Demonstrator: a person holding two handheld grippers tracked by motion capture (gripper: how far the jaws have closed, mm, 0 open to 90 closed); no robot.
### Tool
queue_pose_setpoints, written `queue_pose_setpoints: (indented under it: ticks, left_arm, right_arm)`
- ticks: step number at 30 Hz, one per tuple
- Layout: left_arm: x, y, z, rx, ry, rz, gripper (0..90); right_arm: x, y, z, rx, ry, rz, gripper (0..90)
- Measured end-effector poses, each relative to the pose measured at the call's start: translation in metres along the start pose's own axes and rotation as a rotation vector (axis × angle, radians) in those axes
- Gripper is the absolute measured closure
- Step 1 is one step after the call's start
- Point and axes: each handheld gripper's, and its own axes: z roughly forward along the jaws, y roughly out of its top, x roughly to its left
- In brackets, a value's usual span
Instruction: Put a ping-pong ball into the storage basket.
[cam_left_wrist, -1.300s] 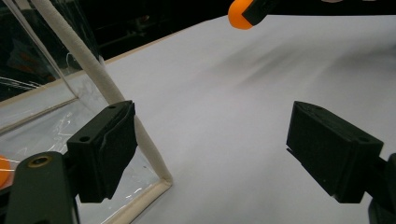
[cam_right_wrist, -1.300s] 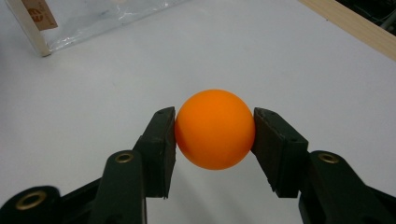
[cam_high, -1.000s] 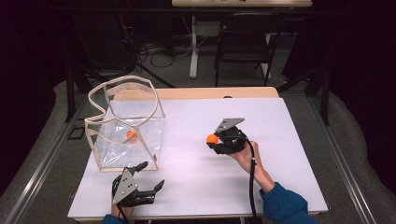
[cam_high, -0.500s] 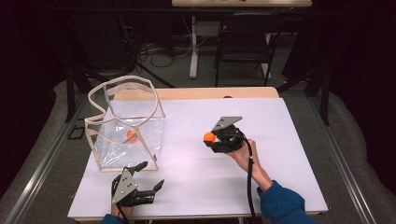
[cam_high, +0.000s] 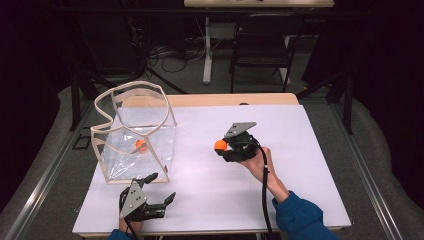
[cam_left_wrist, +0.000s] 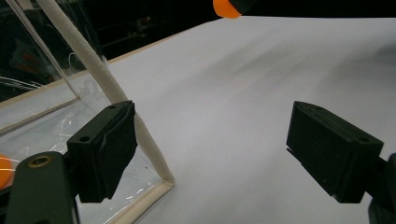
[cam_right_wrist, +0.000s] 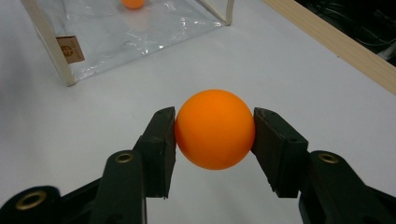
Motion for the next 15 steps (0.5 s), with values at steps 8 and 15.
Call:
queue_pose_setpoints:
  ticks: [8, 15]
  left_arm:
    - [0.000, 0.000, 0.000, -0.002, 0.003, -0.006, 16.0]
    - [0.000, 0.000, 0.000, -0.003, 0.004, -0.004, 16.0]
  right_arm:
    - [-0.001, 0.007, 0.001, 0.006, 0.002, -0.008, 50.7]
    - [-0.003, 0.013, 0.000, 0.007, 0.006, -0.011, 50.7]
